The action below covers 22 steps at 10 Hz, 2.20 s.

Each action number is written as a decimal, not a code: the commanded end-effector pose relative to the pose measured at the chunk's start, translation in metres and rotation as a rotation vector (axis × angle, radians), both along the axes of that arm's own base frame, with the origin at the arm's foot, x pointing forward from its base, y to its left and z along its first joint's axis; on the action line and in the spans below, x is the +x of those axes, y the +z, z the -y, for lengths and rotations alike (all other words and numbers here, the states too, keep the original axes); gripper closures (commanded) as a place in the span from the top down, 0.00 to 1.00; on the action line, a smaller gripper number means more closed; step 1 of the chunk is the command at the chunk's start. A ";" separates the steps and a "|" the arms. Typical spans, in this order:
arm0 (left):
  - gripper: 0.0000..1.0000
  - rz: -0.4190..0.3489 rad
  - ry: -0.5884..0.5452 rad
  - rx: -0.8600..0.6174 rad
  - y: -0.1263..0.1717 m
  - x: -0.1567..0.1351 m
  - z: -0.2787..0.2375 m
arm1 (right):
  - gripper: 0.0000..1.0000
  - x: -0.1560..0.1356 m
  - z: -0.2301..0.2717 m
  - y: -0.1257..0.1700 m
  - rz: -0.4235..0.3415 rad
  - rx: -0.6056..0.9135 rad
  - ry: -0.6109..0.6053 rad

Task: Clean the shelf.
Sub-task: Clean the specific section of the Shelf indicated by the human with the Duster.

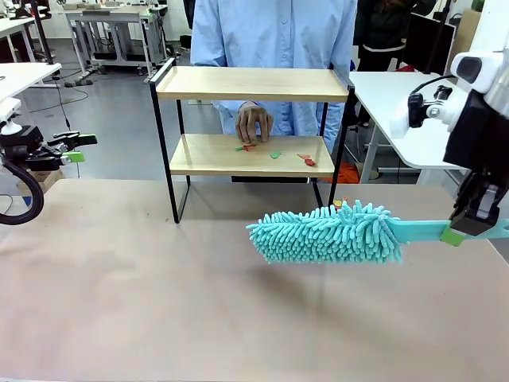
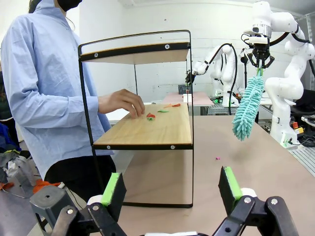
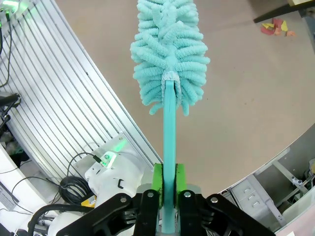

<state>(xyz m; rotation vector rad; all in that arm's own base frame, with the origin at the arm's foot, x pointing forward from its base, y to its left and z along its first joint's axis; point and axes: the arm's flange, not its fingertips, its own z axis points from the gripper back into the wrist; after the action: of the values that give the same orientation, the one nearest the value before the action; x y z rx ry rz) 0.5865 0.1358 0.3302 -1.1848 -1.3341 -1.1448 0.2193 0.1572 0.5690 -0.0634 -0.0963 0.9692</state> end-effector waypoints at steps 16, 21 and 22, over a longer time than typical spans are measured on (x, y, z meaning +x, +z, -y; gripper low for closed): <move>1.00 0.003 -0.002 -0.001 0.004 -0.003 0.001 | 0.13 -0.002 0.000 0.002 0.005 0.009 -0.026; 1.00 0.003 -0.002 -0.001 0.004 -0.003 0.001 | 0.13 -0.002 0.000 0.002 0.005 0.009 -0.026; 1.00 0.003 -0.002 -0.001 0.004 -0.003 0.001 | 0.13 -0.002 0.000 0.002 0.005 0.009 -0.026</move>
<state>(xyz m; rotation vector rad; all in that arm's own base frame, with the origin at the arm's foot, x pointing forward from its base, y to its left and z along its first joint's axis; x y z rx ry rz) 0.5865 0.1358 0.3302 -1.1848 -1.3341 -1.1448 0.2193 0.1572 0.5690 -0.0634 -0.0963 0.9690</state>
